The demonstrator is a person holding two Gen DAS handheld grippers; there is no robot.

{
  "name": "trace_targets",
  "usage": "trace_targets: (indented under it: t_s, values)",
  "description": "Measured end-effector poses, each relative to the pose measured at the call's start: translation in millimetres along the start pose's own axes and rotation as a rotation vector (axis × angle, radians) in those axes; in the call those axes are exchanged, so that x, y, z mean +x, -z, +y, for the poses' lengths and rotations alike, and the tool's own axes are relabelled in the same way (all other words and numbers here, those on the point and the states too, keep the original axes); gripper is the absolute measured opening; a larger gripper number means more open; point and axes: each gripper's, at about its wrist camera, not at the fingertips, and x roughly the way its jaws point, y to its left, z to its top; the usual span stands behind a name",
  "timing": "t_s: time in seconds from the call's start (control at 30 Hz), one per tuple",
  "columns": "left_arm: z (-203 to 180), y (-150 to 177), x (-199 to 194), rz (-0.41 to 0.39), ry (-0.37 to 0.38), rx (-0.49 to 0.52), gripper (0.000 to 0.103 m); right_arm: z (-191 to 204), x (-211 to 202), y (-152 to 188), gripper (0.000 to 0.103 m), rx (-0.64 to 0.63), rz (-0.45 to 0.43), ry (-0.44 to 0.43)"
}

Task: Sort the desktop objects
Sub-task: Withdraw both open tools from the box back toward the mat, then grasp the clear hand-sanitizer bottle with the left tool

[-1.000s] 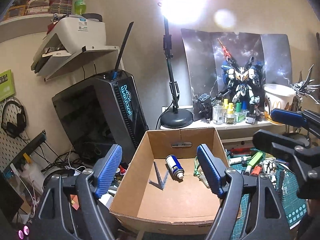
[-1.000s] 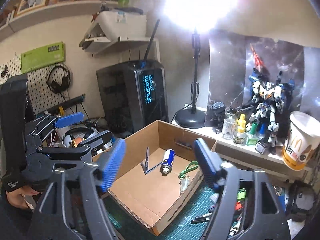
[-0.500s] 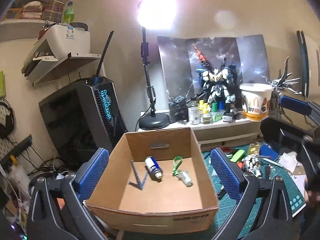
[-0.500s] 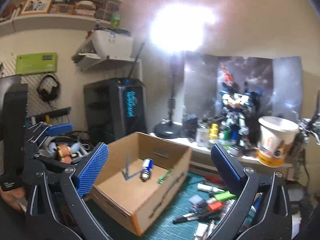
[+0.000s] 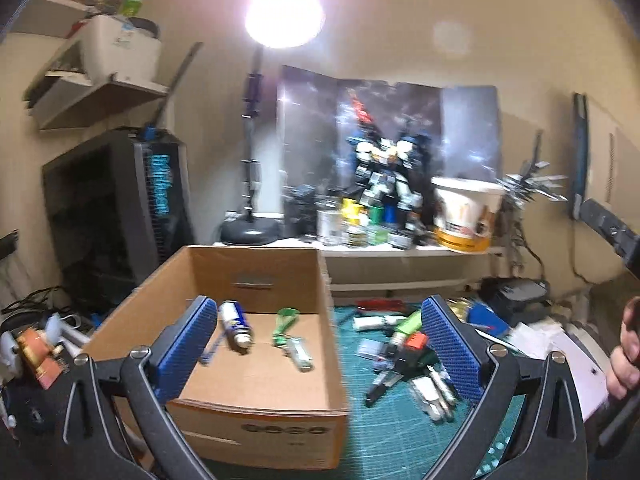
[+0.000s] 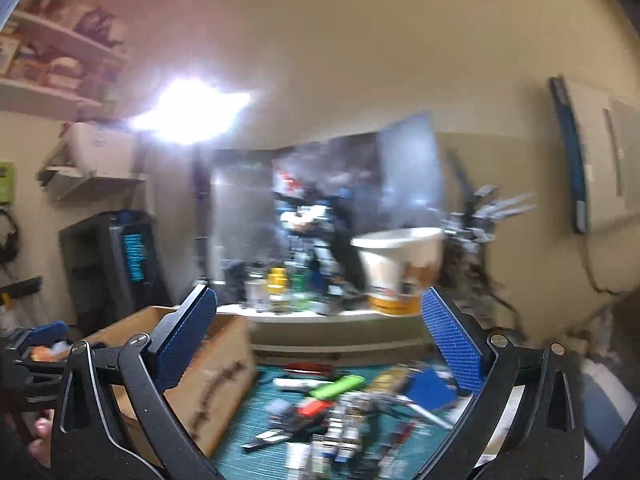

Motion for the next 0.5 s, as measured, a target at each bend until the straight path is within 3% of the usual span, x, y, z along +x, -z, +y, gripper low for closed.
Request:
trace_targets:
  t_s: [0.13,0.27,0.43,0.5]
  values:
    - [-14,3,17,0.056,0.152,0.0,0.103,-38,3,11,0.103,0.022,0.096,0.052]
    - [-32,14,32,0.096,0.236,0.003,0.103,-74,6,23,0.1,0.038,0.195,0.101]
    - [-63,34,43,0.126,0.267,0.044,0.103,-87,17,50,0.063,-0.015,0.329,0.115]
    - [-77,49,51,0.169,0.299,0.03,0.103,-91,22,64,0.061,-0.015,0.368,0.109]
